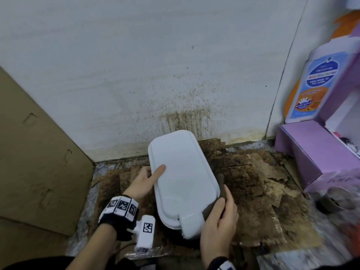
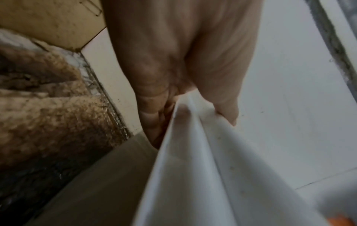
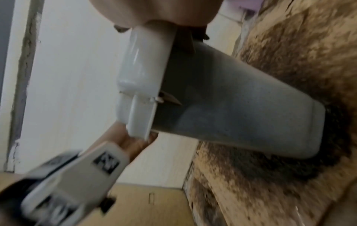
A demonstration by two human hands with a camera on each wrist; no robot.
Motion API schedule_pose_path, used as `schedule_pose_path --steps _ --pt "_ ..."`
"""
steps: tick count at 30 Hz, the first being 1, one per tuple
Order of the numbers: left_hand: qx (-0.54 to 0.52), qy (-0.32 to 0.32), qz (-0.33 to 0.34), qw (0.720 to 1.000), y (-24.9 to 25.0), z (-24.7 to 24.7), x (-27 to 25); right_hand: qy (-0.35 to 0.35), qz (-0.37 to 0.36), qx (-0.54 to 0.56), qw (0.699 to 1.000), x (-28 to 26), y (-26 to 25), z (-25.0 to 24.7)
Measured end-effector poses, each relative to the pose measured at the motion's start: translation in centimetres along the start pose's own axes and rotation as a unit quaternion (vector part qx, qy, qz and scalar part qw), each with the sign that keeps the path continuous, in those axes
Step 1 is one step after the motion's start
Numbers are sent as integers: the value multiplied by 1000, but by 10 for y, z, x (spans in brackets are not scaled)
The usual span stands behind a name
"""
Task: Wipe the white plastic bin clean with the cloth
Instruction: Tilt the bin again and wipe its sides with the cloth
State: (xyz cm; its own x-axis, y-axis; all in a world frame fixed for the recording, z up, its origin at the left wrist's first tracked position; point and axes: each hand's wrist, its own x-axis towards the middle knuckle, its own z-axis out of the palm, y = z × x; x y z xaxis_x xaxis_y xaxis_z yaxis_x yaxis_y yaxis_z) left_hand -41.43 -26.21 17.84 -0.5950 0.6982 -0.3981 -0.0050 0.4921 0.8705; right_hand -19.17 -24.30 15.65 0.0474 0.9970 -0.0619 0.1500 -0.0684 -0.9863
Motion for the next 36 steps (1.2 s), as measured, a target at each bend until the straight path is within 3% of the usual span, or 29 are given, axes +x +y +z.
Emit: schedule_pose_path --steps 5,8,12,14,16,17,20,23,26,31,36 --pt "33 -74 31 996 5 4 5 2 23 18 1000 -6 16 5" --pt "43 -90 46 994 1 6 2 -80 81 95 989 18 19 0" --pt "148 -67 44 986 -5 2 4 -156 78 108 979 42 16 -6" --pt "258 -3 39 965 -4 4 -3 -164 66 104 979 41 16 -6" --pt "312 77 114 940 0 11 -23 -168 51 102 979 35 13 -5" --pt "329 86 165 926 3 15 -34 -173 45 106 978 32 12 -2" --pt "365 40 239 899 5 31 -64 -200 46 129 970 24 12 7" --pt "355 27 239 903 -4 42 -75 -242 67 184 950 17 13 21" --pt "324 66 219 918 -15 40 -77 -283 76 205 934 9 18 39" --pt "299 126 212 922 -36 16 -67 -368 -23 83 926 -21 34 74" --pt "297 154 208 919 -53 -6 -60 -376 -136 -39 916 -27 60 93"
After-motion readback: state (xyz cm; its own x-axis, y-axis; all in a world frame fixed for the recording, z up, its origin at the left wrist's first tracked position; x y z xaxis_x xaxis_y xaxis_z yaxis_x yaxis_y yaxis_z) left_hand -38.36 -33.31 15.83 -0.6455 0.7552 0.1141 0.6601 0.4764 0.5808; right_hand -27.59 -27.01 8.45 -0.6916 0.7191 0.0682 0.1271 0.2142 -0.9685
